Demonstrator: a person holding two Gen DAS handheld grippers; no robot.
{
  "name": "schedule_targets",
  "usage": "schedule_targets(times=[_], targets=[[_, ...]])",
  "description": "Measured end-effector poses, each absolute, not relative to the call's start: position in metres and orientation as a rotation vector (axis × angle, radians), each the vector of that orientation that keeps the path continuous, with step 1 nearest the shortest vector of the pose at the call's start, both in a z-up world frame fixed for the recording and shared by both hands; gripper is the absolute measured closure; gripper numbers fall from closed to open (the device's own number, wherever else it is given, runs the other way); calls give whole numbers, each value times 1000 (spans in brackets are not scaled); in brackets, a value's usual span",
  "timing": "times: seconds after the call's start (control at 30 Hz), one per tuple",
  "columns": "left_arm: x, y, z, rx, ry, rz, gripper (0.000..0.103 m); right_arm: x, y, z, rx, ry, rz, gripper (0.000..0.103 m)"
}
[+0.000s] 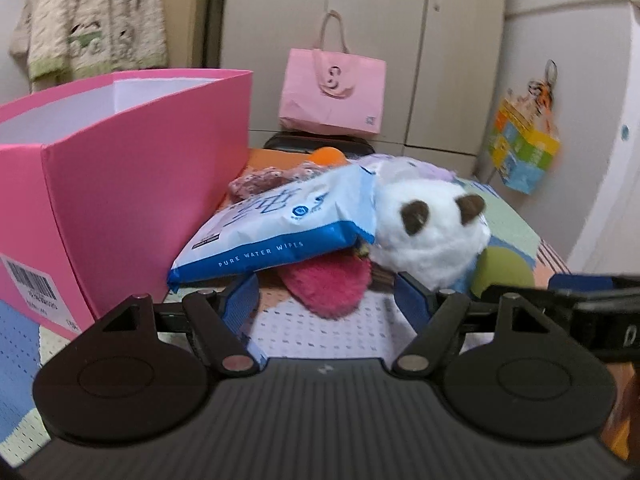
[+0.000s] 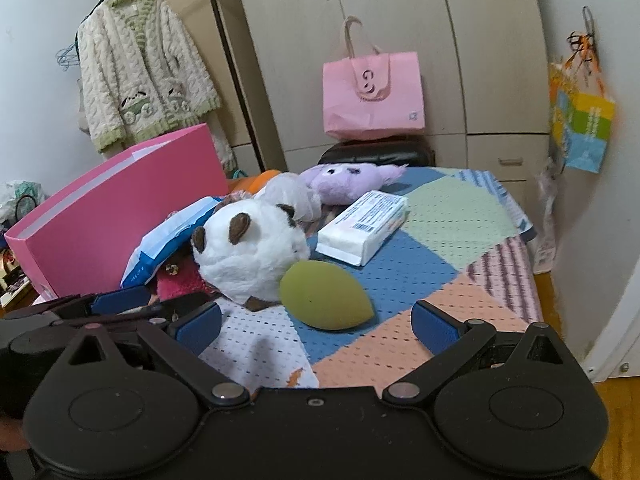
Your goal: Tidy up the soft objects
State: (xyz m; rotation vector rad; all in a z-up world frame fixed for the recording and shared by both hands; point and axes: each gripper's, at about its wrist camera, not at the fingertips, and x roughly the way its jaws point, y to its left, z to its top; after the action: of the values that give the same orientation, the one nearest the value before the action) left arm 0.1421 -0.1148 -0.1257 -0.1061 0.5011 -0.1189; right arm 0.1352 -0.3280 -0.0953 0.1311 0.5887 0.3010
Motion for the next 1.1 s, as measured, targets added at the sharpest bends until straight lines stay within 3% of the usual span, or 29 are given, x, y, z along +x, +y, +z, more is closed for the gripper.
schedule_targets(times=[0.13,0.3,0.33,0.63,0.67,0.77,1.1], targets=[[148,-113,-129,-133,515,-116,53,140,-326,-97,123,592,316,5],[149,-114,-132,-135,509,-122,60,146,-326,-99,132,603,328,7],[148,-114,-133,-132,506,-129,67,146,-326,-101,133,604,328,7],[146,-115,-134,-105,503,-146,75,152,-319,-105,102,597,303,13],[145,-115,-134,-101,501,-147,76,152,-318,-105,97,591,296,18],[142,-115,-132,-85,489,-145,78,151,-317,-105,81,570,263,47],[126,-111,-124,-65,480,-171,80,126,-318,-98,91,534,278,48]])
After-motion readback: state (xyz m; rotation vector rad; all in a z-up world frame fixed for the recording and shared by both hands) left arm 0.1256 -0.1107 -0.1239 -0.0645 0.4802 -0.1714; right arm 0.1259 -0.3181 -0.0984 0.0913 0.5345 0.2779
